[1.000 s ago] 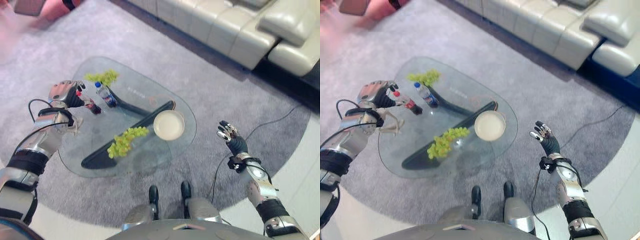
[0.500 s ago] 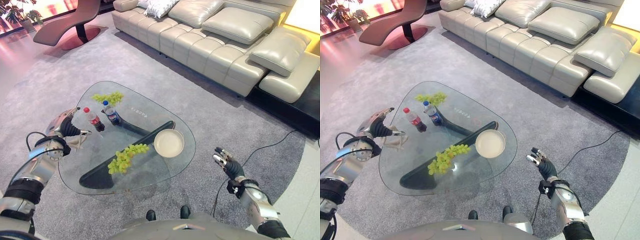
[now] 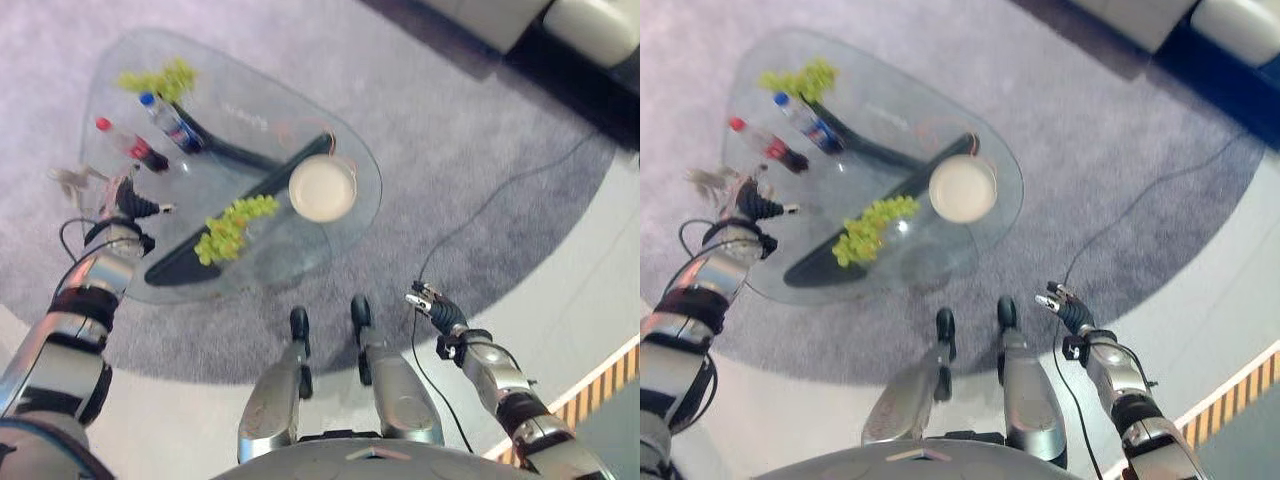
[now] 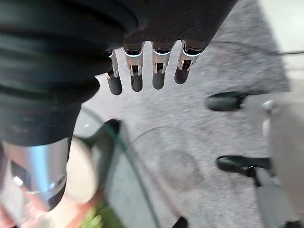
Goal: Pick up fruits into the plate
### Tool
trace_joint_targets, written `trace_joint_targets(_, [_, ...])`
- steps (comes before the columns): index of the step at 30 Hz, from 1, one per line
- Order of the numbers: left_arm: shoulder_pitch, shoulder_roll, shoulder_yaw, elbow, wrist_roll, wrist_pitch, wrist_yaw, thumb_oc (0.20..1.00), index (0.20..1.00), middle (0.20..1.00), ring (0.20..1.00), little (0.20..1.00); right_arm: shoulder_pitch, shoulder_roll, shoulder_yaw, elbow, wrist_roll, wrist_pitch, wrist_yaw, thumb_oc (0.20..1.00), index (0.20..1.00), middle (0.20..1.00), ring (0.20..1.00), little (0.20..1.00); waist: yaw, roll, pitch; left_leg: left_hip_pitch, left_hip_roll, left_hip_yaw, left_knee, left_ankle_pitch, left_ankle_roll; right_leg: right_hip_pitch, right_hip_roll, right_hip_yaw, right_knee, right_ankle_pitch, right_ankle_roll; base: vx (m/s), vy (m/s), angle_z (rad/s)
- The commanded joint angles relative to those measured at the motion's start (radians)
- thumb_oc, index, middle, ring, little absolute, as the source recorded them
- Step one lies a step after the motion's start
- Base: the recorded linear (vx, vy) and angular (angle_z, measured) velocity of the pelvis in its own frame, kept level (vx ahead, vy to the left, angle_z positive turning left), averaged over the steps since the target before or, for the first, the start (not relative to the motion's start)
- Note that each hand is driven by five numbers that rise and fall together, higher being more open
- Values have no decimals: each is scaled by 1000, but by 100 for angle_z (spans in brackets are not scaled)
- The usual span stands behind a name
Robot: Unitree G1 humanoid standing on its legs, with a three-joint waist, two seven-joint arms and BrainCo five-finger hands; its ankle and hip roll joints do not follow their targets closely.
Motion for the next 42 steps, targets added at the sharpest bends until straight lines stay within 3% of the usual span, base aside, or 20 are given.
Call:
trace_joint_targets(1, [-87, 21, -20, 89, -40, 40, 79, 1000, 1000, 1000, 1000, 1000, 3, -14, 33, -33, 41, -69, -8, 1000, 1000, 1000, 1000, 1000, -6, -22, -13, -72, -40, -26, 158, -176, 58, -59, 7, -8, 154, -145, 23, -115, 14, -6])
trace_joint_targets(3, [-144, 6, -35, 150, -62, 65, 113, 1000, 1000, 1000, 1000, 1000, -15, -15, 44, -21, 57, -79, -10, 1000, 1000, 1000, 1000, 1000, -13, -30, 12, -127, -45, -30, 181, -166, 56, -120, 16, -5, 188, -144, 21, -64, 7, -7])
trace_joint_targets(15, [-278, -57, -50, 324, -130, 149, 202, 1000, 1000, 1000, 1000, 1000, -29, -10, 71, -59, 104, -99, -49, 1000, 1000, 1000, 1000, 1000, -54, -50, 12, -366, -66, -24, 298, -171, 53, -374, 57, 13, 313, -162, 8, -7, 2, -6])
trace_joint_targets(34, [-422, -119, -184, 374, -44, 249, 196, 1000, 1000, 1000, 1000, 1000, -37, -2, 90, -140, 209, -134, -24, 1000, 1000, 1000, 1000, 1000, -99, -101, 12, -602, -70, -18, 406, -192, 54, -611, 118, 29, 415, -155, -2, 5, -19, -4])
trace_joint_targets(40, [-470, -140, -217, 424, -23, 326, 234, 1000, 1000, 1000, 1000, 1000, -36, 0, 105, -187, 239, -146, -23, 1000, 1000, 1000, 1000, 1000, -113, -120, 12, -651, -70, -23, 424, -196, 53, -659, 125, 28, 428, -149, -1, 5, -19, -2])
trace_joint_targets(42, [-505, -136, -247, 454, 34, 410, 256, 959, 959, 959, 959, 959, -40, -3, 110, -207, 262, -154, -20, 1000, 1000, 1000, 1000, 1000, -120, -130, 12, -680, -70, -24, 430, -196, 50, -687, 125, 26, 429, -144, -1, 13, -19, -4])
